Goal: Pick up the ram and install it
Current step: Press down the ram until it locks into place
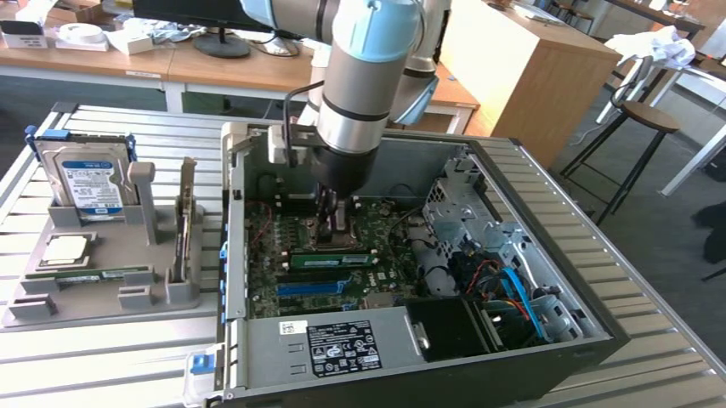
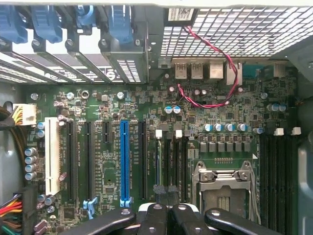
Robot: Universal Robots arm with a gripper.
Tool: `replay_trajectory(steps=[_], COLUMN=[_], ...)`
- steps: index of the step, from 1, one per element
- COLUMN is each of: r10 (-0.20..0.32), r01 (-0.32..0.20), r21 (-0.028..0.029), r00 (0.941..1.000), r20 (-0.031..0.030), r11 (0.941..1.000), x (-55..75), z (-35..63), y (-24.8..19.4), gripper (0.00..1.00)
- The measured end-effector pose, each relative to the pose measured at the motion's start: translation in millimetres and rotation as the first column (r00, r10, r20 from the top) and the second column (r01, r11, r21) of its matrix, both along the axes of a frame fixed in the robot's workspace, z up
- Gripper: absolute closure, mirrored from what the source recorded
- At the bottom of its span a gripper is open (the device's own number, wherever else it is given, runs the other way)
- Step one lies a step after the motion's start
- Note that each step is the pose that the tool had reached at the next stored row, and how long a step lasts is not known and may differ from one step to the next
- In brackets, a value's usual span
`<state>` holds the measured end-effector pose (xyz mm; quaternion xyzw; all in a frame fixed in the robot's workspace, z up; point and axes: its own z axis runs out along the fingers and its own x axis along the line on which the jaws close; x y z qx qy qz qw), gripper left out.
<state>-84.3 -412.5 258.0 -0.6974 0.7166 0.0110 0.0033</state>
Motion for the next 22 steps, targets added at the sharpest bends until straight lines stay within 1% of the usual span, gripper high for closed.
replay_trajectory(steps=[10, 16, 22], r10=[0.0, 0.0, 0.0], r01=[0.0, 0.0, 0.0], r21=[0.0, -0.0001, 0.0001], r00=[1.0, 1.0, 1.0], r20=[0.0001, 0.0, 0.0001], r11=[1.0, 1.0, 1.0], x=[0.0, 0.0, 0.0], z=[-10.7, -11.7, -17.4], y=[-0.4, -0.4, -0.4], gripper=[0.9, 0.9, 0.9])
